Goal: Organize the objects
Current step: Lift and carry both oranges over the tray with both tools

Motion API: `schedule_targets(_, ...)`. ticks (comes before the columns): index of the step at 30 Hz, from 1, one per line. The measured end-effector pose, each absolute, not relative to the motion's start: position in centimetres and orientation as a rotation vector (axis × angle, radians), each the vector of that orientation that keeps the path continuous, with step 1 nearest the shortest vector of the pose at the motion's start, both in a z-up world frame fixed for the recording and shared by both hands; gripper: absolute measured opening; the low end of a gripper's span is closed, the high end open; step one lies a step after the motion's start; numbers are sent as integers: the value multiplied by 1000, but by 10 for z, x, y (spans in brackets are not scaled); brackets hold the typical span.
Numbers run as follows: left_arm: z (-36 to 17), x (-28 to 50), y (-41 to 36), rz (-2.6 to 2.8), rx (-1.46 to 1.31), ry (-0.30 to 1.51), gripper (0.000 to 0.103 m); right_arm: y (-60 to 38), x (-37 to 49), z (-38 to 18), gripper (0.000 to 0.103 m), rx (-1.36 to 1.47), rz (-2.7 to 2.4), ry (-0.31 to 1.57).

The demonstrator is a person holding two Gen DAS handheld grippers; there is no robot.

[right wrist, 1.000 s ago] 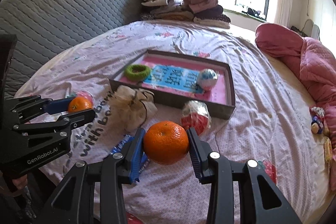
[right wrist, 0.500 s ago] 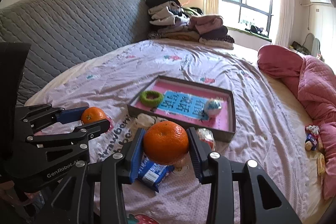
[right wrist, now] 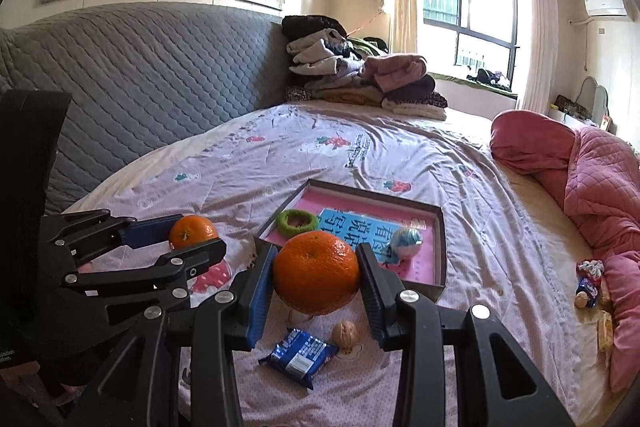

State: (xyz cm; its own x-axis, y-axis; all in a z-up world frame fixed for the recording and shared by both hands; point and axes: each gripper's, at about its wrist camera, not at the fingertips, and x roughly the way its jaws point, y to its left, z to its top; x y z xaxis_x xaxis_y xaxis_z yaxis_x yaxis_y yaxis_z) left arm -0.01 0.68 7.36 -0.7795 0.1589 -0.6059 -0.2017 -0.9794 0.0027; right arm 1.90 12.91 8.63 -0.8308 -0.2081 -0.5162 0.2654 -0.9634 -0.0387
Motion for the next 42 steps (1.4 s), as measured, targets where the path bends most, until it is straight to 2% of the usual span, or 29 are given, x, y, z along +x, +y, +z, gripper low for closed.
schedule_targets(9,93,-16,11,2813,-890,126,39,132,7,101,41,725,-2802,164)
schedule_targets(25,112,-71,13,2814,-853,68,39,140,-39,113,40,681,-2817,165)
schedule_targets(42,91,-116,8,2818,-880,67,39,136,-92,93,41,721,-2797,175)
